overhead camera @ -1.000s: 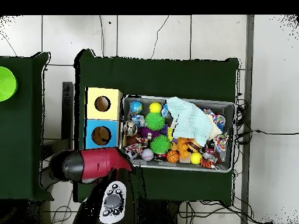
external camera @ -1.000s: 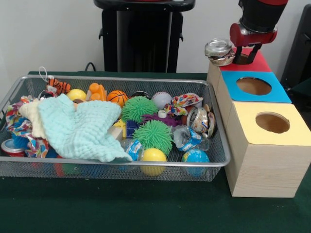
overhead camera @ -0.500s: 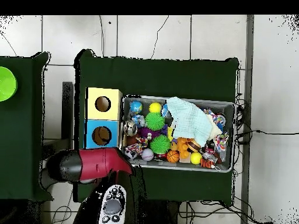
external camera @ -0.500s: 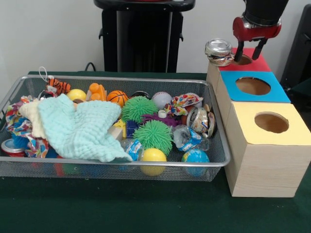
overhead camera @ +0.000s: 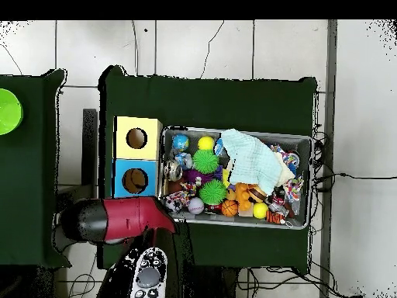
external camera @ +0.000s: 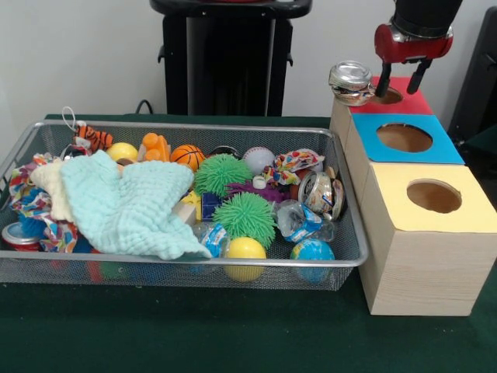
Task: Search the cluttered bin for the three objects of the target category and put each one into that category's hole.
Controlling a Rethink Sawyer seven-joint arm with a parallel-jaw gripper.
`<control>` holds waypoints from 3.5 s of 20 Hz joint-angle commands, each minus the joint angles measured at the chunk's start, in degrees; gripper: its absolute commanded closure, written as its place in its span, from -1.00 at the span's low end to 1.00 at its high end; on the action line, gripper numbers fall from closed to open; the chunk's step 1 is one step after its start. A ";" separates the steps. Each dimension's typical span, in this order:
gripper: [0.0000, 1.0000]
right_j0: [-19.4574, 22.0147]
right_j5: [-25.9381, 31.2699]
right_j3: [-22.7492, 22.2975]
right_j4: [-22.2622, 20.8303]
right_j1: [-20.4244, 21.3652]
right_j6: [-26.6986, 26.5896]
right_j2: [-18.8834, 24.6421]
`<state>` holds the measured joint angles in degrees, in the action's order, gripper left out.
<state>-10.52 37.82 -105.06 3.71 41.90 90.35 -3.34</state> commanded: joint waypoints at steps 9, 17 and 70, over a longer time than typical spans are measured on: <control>-1.00 1.05 7.80 -0.88 1.99 2.36 11.58 0.40; -1.00 0.77 11.62 -2.03 3.26 4.83 12.72 0.34; 1.00 7.08 -2.39 -19.08 7.51 2.64 6.24 5.21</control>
<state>-5.54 41.85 -121.36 10.54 47.10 90.35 -2.75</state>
